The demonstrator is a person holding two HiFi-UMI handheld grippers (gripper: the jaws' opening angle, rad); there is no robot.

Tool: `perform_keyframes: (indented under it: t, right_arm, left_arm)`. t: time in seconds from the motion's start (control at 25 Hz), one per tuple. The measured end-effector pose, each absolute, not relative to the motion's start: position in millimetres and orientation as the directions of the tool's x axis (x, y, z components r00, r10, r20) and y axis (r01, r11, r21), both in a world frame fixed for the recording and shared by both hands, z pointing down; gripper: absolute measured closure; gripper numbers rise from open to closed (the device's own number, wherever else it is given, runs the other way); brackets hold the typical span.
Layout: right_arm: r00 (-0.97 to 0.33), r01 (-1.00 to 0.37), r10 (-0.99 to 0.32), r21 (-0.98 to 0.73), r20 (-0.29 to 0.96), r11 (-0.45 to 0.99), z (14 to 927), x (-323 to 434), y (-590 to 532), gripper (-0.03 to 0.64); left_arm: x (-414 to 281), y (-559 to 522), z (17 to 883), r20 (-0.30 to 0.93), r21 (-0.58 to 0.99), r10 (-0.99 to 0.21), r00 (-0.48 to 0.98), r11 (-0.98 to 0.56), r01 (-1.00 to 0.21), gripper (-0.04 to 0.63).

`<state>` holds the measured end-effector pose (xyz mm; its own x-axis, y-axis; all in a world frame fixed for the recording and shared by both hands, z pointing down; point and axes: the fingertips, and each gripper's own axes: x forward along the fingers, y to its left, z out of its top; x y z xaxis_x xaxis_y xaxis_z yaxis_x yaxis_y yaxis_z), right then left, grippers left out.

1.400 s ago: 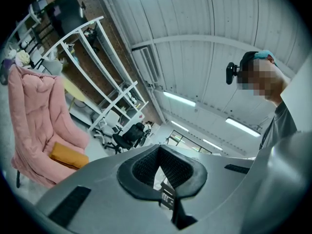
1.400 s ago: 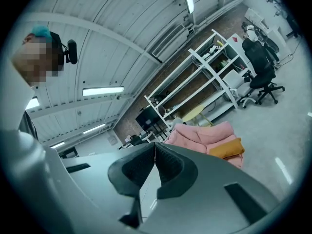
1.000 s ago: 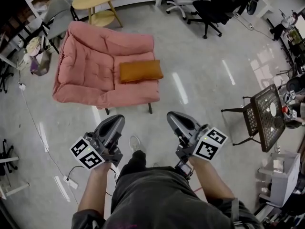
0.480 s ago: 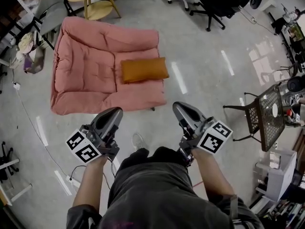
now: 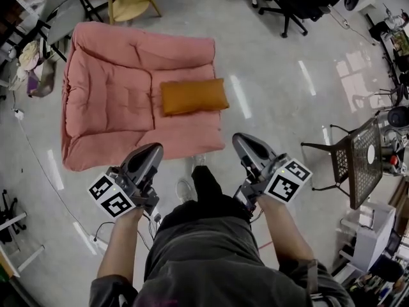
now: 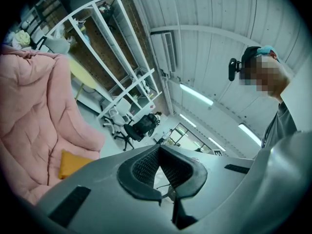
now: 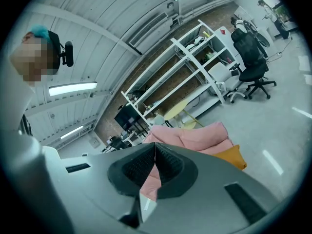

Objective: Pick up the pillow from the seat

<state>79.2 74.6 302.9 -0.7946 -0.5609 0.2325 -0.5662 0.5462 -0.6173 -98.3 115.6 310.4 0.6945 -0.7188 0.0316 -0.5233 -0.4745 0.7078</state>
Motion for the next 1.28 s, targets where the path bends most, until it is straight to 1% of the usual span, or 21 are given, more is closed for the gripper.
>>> perform_keyframes:
  t: [0.24,0.48,0.68,0.96,1.0,1.12,1.2,1.24,1.28]
  right_arm:
    - [-0.801,-0.577,-0.528,-0.599,0.281,0.556,344.0,81.0,-11.9,0.601]
    - [-0.798,-0.591,-0.491,-0.612,0.349,0.525,402.1,89.3,-92.0,0.601]
    - [-0.791,-0.608,-0.459,-0.605,0.405,0.514,465.1,92.2,-155.9,0.601]
    - [-0.771,-0.637,-0.397,-0.597,0.498,0.488,562.5,90.4,-207.2,0.6]
    - [-0.769,-0.639,-0.391,-0.599,0.505,0.483,574.4,90.2,-212.1,0.6]
    - [-0.762,-0.647,-0.376,-0.605,0.527,0.464,608.6,90.0,-224.4,0.598]
    - [-0.752,-0.659,-0.371,-0.604,0.545,0.448,630.3,90.9,-232.0,0.596]
    - [-0.744,-0.668,-0.368,-0.602,0.558,0.438,642.3,91.6,-236.4,0.579]
    - [-0.736,-0.677,-0.364,-0.601,0.571,0.425,655.4,92.2,-241.2,0.53]
  left_arm:
    - [-97.6,42.0,352.3,0.097,0.715,-0.728,0.679,-0.424,-0.556,0.586]
    - [-100.7,-23.0,412.7,0.189,0.732,-0.732,0.654,-0.339,-0.591,0.586]
    - [-112.0,-71.0,478.6,0.271,0.73,-0.731,0.626,-0.268,-0.628,0.586]
    - [-125.8,-101.1,573.7,0.371,0.735,-0.682,0.63,-0.199,-0.649,0.583]
    - [-127.4,-105.1,586.2,0.378,0.738,-0.675,0.633,-0.193,-0.647,0.576]
    - [-132.7,-113.5,624.4,0.413,0.74,-0.647,0.64,-0.171,-0.65,0.504]
    - [-136.7,-114.8,650.0,0.447,0.74,-0.62,0.645,-0.15,-0.656,0.478]
    - [-138.8,-114.4,664.0,0.465,0.74,-0.602,0.648,-0.138,-0.659,0.461]
    - [-140.9,-113.4,679.0,0.486,0.738,-0.582,0.652,-0.126,-0.662,0.444]
